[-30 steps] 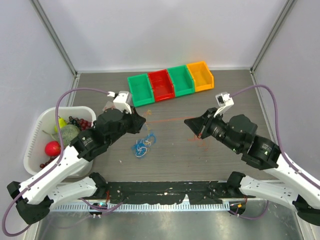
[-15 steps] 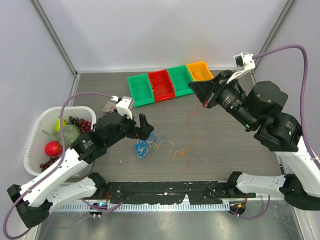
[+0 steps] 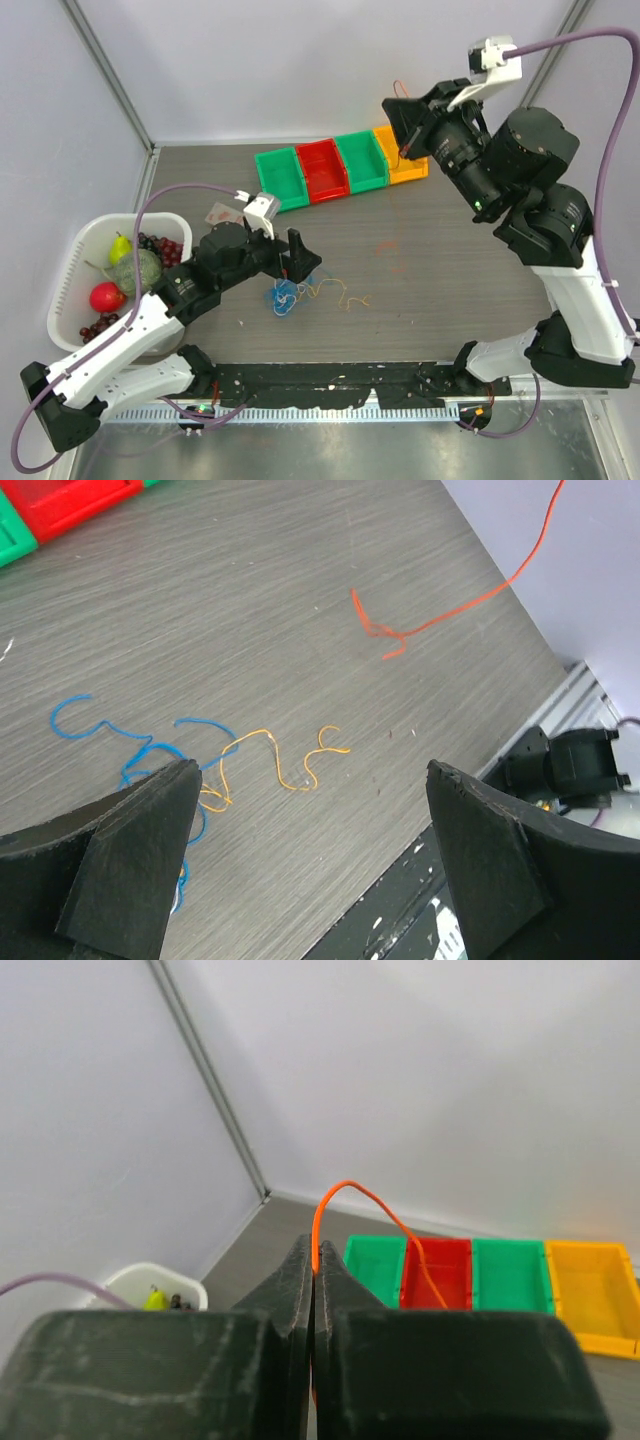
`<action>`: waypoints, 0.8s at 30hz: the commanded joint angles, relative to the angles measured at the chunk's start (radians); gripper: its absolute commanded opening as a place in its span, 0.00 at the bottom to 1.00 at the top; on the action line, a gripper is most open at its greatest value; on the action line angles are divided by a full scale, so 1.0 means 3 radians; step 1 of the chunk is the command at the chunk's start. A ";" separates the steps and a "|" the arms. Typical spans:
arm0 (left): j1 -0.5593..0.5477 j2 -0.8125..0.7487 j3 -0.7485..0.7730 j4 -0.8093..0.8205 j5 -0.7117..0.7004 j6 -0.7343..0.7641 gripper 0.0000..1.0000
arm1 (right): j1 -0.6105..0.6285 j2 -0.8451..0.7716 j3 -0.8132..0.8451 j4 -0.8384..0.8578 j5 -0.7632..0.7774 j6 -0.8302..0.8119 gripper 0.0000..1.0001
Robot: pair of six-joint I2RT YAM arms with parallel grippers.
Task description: Untangle the cables
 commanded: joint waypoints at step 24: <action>0.0017 -0.0564 -0.0459 -0.0346 0.0120 -0.0693 1.00 | -0.1148 0.2852 0.1848 0.2871 -0.0428 -0.1575 0.01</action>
